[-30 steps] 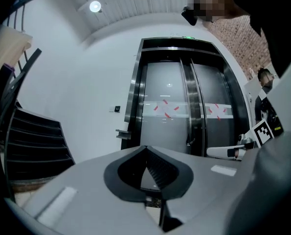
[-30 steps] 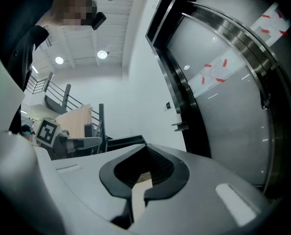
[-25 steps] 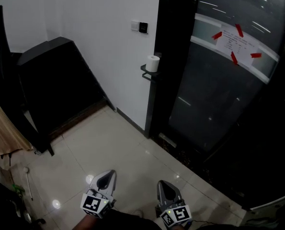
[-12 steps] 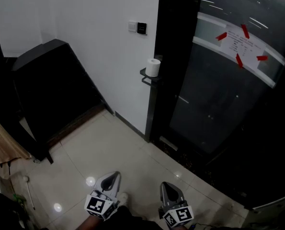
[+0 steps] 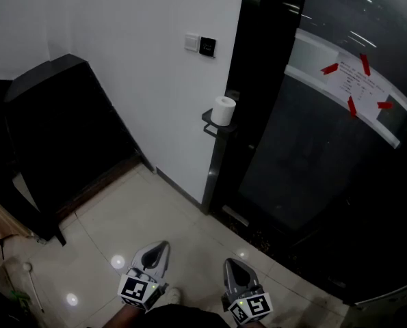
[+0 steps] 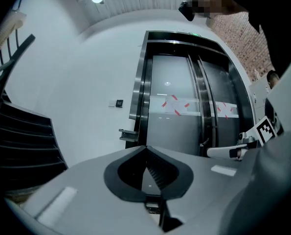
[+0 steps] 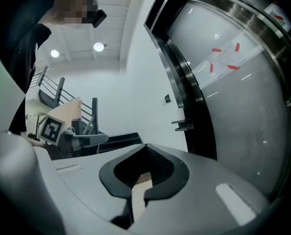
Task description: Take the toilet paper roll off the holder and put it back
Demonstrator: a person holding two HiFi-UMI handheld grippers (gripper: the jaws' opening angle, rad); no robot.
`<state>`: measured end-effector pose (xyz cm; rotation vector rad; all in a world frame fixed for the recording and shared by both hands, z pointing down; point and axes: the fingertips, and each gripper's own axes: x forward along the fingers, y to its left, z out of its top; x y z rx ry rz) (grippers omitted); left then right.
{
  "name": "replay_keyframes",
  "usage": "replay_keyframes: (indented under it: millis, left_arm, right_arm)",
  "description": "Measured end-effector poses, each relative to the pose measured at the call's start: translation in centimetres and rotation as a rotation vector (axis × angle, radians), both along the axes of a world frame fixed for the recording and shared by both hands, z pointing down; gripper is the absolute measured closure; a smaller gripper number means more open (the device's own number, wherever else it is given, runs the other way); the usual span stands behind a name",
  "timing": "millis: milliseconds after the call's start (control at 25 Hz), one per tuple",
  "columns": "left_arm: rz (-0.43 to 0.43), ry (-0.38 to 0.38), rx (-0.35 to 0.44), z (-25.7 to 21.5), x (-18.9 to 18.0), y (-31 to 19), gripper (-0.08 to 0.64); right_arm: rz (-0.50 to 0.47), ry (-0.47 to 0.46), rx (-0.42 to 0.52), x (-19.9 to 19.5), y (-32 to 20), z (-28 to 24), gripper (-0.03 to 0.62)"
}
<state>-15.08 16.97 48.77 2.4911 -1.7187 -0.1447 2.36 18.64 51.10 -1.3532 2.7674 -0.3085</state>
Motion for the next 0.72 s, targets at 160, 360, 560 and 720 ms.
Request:
replay_keyframes:
  millis: [160,360,560,720]
  left_arm:
    - [0.010,0.007,-0.018,0.9,-2.0,-2.6,0.558]
    - [0.026,0.008,-0.014,1.5,-4.1,-5.5,0.558]
    - [0.062,-0.006,-0.022,2.2,-3.9,-8.3,0.558]
    - [0.083,-0.013,-0.004,1.7,-2.8,-10.3,0.558]
  right_arm:
    - [0.008,0.008,-0.013,-2.1,-2.2,0.6,0.578]
    - [0.041,0.013,-0.008,-3.6,-4.4,0.8,0.578]
    - [0.110,0.009,0.003,-2.5,-6.6,0.6,0.578]
    - [0.146,-0.003,0.007,-1.1,-8.1,0.4,0.578]
